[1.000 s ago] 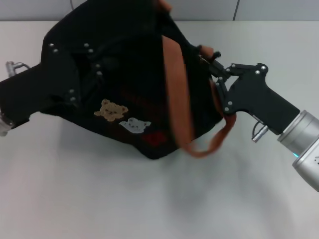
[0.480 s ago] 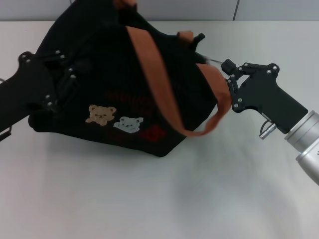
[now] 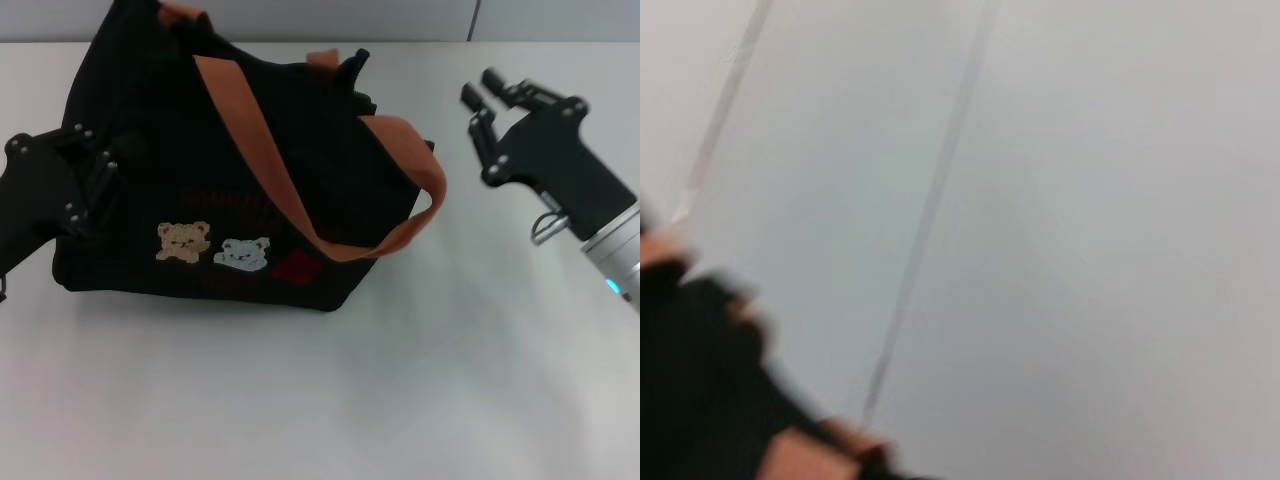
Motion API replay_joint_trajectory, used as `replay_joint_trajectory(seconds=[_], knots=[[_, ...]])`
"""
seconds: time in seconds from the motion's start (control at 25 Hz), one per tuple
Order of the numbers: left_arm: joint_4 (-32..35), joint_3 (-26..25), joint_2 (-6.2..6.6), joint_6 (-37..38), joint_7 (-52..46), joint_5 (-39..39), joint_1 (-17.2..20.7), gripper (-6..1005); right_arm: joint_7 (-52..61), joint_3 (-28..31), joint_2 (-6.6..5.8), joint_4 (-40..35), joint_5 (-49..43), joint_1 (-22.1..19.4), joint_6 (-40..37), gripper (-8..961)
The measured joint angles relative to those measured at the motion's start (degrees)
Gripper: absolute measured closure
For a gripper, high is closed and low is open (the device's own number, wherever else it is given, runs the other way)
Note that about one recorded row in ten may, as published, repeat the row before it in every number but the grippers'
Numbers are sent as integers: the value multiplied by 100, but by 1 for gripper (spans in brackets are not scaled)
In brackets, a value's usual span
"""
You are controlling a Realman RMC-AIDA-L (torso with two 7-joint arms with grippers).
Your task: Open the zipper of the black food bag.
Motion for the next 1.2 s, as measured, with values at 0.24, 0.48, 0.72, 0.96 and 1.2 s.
replay_joint_trajectory(seconds=[0.24,0.48,0.72,0.96,1.2], knots=[[-2212,-928,-52,-341,1437,-38,-537,758,557,619,0,38,0,-73,-72,705],[-2876,-1188,-59,-174,2038,-15,-724,632,861,635,-1,16,0,-115,-120,518],[-1432,-814,21,430,496,169,-170,506,2412,521,-46,-469,-118,-274,-407,289],[-137,-91,236,1038,-403,514,206,247,4643,-365,-71,-1808,-979,-349,-1643,176],[356,100,537,1377,-775,1408,315,151,5494,-1617,-95,-2945,-1672,-277,-2657,163]])
